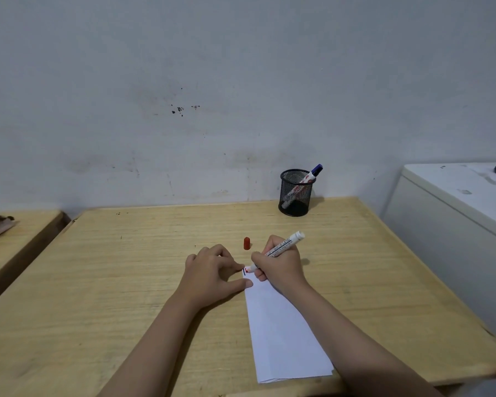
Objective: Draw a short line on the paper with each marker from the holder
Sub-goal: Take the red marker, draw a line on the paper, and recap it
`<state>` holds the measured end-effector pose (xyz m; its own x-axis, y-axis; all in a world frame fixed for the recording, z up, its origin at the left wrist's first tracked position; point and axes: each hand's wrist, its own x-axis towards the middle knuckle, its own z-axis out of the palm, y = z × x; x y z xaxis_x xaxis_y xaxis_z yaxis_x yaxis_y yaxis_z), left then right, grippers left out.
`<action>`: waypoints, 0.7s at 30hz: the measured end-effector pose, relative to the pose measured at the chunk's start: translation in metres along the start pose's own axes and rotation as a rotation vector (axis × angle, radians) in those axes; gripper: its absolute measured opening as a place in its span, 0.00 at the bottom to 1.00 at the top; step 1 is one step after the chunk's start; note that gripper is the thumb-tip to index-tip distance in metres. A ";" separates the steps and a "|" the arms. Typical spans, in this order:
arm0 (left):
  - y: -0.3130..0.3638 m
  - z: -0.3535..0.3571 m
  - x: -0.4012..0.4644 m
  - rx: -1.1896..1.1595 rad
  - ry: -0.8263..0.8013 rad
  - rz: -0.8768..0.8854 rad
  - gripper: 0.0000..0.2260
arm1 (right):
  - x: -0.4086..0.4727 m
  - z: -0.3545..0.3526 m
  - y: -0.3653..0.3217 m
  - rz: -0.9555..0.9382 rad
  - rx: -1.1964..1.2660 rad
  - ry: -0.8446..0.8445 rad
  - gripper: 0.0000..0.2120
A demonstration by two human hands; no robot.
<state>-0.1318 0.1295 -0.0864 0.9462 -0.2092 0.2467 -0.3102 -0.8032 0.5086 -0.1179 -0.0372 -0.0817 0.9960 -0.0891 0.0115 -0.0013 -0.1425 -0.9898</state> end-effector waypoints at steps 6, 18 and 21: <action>-0.001 0.001 0.000 0.013 0.001 0.004 0.23 | -0.003 -0.003 -0.001 -0.007 0.043 0.043 0.14; 0.016 -0.009 0.032 -0.237 -0.053 -0.128 0.20 | -0.001 -0.014 -0.009 0.168 0.540 0.215 0.13; 0.022 -0.005 0.051 -0.162 -0.058 -0.055 0.15 | -0.001 -0.017 -0.011 0.198 0.642 0.200 0.14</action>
<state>-0.0908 0.1040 -0.0587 0.9645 -0.2024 0.1694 -0.2637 -0.7153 0.6471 -0.1205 -0.0522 -0.0682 0.9467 -0.2416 -0.2132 -0.0668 0.5001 -0.8634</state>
